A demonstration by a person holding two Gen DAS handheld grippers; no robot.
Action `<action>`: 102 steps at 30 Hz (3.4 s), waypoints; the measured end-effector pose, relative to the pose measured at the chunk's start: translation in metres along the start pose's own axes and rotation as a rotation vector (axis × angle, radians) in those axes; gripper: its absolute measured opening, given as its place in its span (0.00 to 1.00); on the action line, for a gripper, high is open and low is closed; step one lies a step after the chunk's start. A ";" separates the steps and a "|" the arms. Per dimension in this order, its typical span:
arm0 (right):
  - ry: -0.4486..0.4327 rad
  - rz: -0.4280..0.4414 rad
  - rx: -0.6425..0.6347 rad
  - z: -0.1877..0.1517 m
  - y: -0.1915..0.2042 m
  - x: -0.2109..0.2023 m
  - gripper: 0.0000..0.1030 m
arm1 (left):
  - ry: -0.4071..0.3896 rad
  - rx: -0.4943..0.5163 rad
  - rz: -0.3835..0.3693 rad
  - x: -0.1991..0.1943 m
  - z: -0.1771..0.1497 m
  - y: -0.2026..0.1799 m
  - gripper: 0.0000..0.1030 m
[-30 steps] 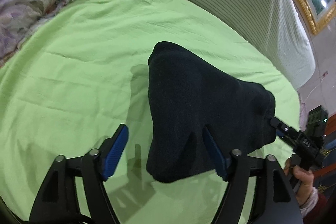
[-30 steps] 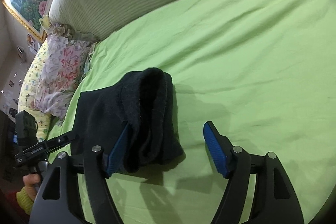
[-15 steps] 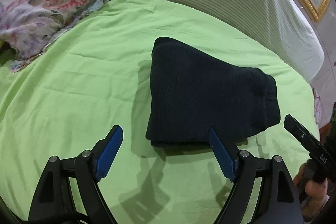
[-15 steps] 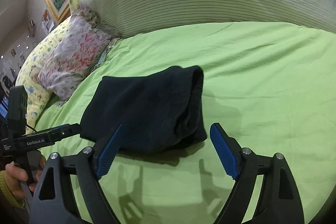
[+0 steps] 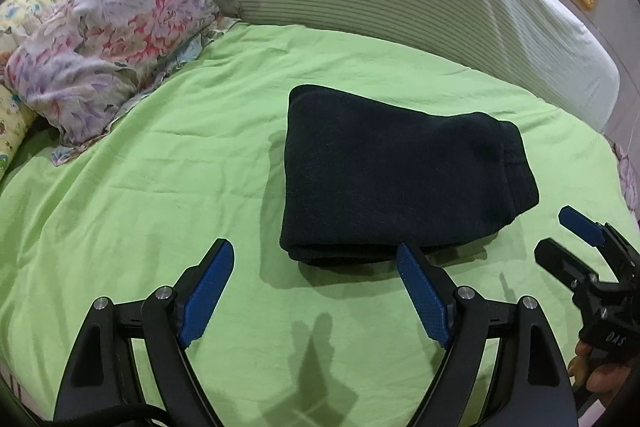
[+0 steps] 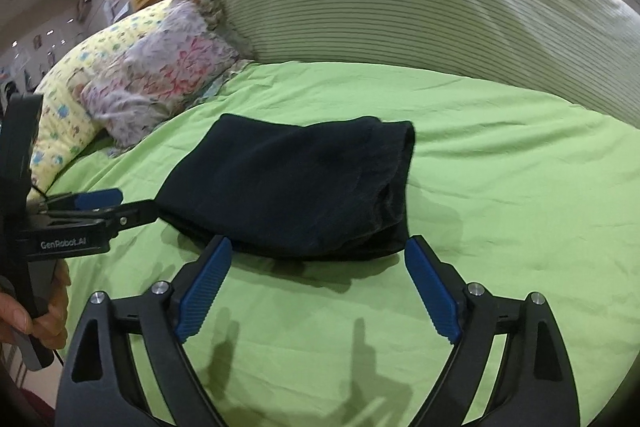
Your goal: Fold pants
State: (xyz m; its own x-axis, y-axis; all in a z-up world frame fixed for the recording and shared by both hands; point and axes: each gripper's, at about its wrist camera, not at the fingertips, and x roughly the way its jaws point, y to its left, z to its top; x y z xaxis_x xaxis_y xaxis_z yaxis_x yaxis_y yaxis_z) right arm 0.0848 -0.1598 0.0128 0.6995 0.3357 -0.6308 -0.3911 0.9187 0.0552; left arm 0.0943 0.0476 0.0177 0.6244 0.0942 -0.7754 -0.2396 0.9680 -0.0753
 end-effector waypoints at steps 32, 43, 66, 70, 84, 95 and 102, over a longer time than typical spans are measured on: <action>0.005 -0.033 -0.061 -0.016 0.012 0.021 0.91 | -0.038 0.048 0.125 0.006 -0.022 -0.010 0.87; -0.015 -0.039 -0.063 -0.013 0.013 0.017 0.91 | -0.049 0.057 0.126 0.002 -0.021 -0.014 0.91; -0.035 -0.048 -0.058 -0.008 0.014 0.013 0.91 | -0.058 0.058 0.126 -0.005 -0.019 -0.015 0.93; -0.035 -0.046 -0.058 -0.007 0.013 0.014 0.91 | -0.063 0.065 0.132 -0.006 -0.019 -0.016 0.93; -0.033 -0.045 -0.053 -0.006 0.011 0.015 0.92 | -0.059 0.054 0.133 -0.006 -0.020 -0.015 0.93; -0.036 -0.052 -0.050 -0.005 0.011 0.015 0.92 | -0.057 0.050 0.131 -0.005 -0.019 -0.014 0.93; -0.044 -0.052 -0.044 -0.006 0.013 0.013 0.92 | -0.060 0.039 0.129 -0.006 -0.017 -0.013 0.93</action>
State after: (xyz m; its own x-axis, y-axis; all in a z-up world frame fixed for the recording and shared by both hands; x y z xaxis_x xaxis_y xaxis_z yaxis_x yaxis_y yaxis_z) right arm 0.0854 -0.1445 0.0011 0.7450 0.2976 -0.5970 -0.3788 0.9254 -0.0114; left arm 0.0813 0.0309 0.0125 0.6340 0.2309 -0.7380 -0.2924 0.9551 0.0476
